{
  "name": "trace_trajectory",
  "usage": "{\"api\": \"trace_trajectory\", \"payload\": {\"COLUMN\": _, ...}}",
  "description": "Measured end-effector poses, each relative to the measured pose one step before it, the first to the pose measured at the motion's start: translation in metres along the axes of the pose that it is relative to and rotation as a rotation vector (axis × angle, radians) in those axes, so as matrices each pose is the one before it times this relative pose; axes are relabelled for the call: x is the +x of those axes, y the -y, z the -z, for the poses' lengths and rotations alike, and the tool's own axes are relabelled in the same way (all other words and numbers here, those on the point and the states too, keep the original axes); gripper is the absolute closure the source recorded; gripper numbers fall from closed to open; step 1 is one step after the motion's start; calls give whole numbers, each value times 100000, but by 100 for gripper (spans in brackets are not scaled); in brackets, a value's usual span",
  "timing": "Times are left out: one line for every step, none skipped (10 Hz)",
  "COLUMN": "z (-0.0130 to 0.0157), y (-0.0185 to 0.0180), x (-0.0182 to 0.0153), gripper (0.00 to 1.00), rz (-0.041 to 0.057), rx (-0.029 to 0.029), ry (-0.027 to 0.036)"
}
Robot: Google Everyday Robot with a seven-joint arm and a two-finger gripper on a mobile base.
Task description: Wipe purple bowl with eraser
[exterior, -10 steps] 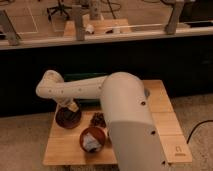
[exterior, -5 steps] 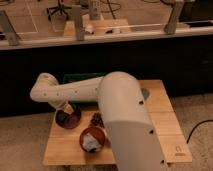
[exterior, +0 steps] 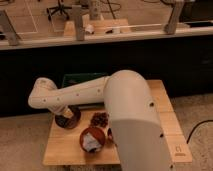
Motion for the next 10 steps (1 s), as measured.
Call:
{"api": "trace_trajectory", "payload": {"z": -194, "y": -765, "x": 282, "gripper": 68, "rz": -693, "rx": -767, "ry": 120}}
{"api": "trace_trajectory", "payload": {"z": -243, "y": -698, "x": 467, "gripper": 68, "rz": -1338, "rx": -757, "ry": 272}}
{"api": "trace_trajectory", "payload": {"z": -237, "y": -468, "x": 499, "gripper": 68, "rz": -1264, "rx": -674, "ry": 133}}
{"api": "trace_trajectory", "payload": {"z": -320, "y": -367, "x": 590, "gripper": 68, "rz": -1519, "rx": -860, "ry": 88}}
{"api": "trace_trajectory", "payload": {"z": -255, "y": -120, "x": 726, "gripper": 68, "rz": -1640, "rx": -726, "ry": -164}}
{"api": "trace_trajectory", "payload": {"z": -389, "y": 160, "x": 946, "gripper": 68, "rz": -1307, "rx": -807, "ry": -162}}
{"api": "trace_trajectory", "payload": {"z": -293, "y": 348, "x": 820, "gripper": 68, "rz": -1036, "rx": -533, "ry": -93}}
{"api": "trace_trajectory", "payload": {"z": -245, "y": 349, "x": 653, "gripper": 68, "rz": -811, "rx": -275, "ry": -24}}
{"api": "trace_trajectory", "payload": {"z": -66, "y": 554, "x": 167, "gripper": 68, "rz": 1, "rx": 85, "ry": 12}}
{"api": "trace_trajectory", "payload": {"z": 23, "y": 695, "x": -101, "gripper": 68, "rz": 218, "rx": 260, "ry": 36}}
